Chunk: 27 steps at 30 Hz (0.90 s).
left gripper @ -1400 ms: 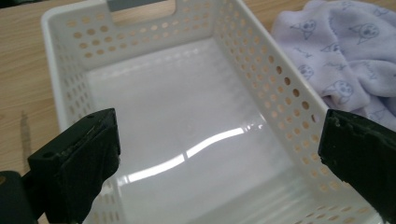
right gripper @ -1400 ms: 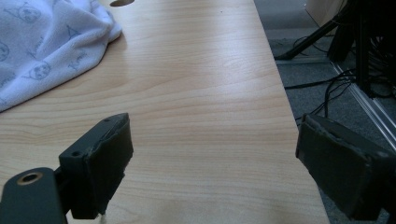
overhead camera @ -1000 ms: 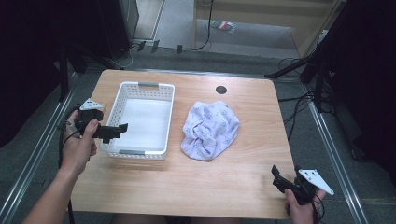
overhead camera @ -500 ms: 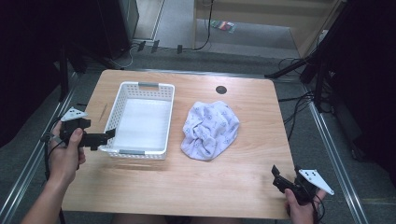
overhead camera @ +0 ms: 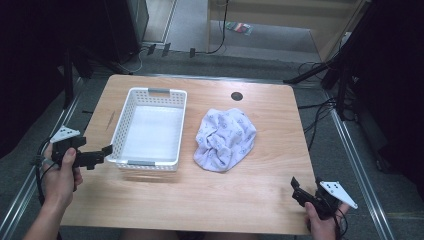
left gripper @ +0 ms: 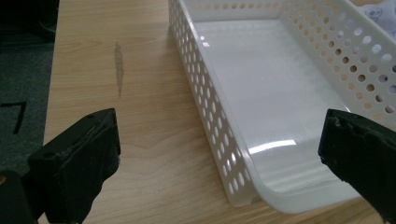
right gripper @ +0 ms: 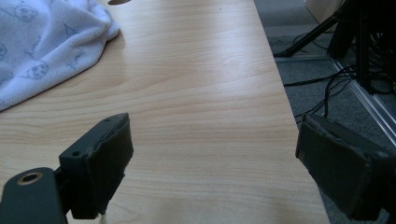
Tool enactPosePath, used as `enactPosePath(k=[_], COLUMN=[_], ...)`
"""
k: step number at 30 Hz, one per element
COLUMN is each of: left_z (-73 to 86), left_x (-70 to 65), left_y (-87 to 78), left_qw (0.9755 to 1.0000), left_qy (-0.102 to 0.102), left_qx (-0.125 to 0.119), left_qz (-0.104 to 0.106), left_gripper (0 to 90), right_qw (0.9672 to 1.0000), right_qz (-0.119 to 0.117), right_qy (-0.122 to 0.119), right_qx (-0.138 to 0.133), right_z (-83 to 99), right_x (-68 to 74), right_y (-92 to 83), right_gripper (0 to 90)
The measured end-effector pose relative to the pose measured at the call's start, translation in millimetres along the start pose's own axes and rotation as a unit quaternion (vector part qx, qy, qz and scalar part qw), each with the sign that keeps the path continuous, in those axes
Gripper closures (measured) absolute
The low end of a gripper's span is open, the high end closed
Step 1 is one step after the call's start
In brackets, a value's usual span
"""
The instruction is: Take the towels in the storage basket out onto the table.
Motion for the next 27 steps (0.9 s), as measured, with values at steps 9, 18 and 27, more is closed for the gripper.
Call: enactPosePath(k=[9, 18, 27], left_z=[20.7, 38.4, 52.7], left_x=[9.9, 18.9, 23.0], left_y=[0.0, -1.2, -1.6], left_qw=[0.9999, 0.9997, 0.9994], left_qy=[-0.006, -0.019, -0.023], left_qx=[-0.007, -0.015, -0.027], left_qz=[-0.004, -0.004, -0.002], left_gripper=[0.0, 0.0, 0.0], right_qw=[1.0, 1.0, 1.0], right_qz=[0.001, 0.0, 0.001], right_qy=[0.0, 0.0, 0.002], right_qx=[0.0, 0.003, 0.006], right_z=[-0.1, 0.1, 0.2], right_x=[-0.2, -0.3, -0.4], right_y=[0.3, 0.5, 0.7], right_gripper=[10.9, 11.0, 11.0])
Point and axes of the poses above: each handheld gripper's, and its own axes: y roughly forward along the jaws, z roughly out of its underside, x roughly to its left, the point moved 4 cm from there along y, roughly forward along the jaws, and after that the axes turned 2 degrees about x, right-handed, at the moved point
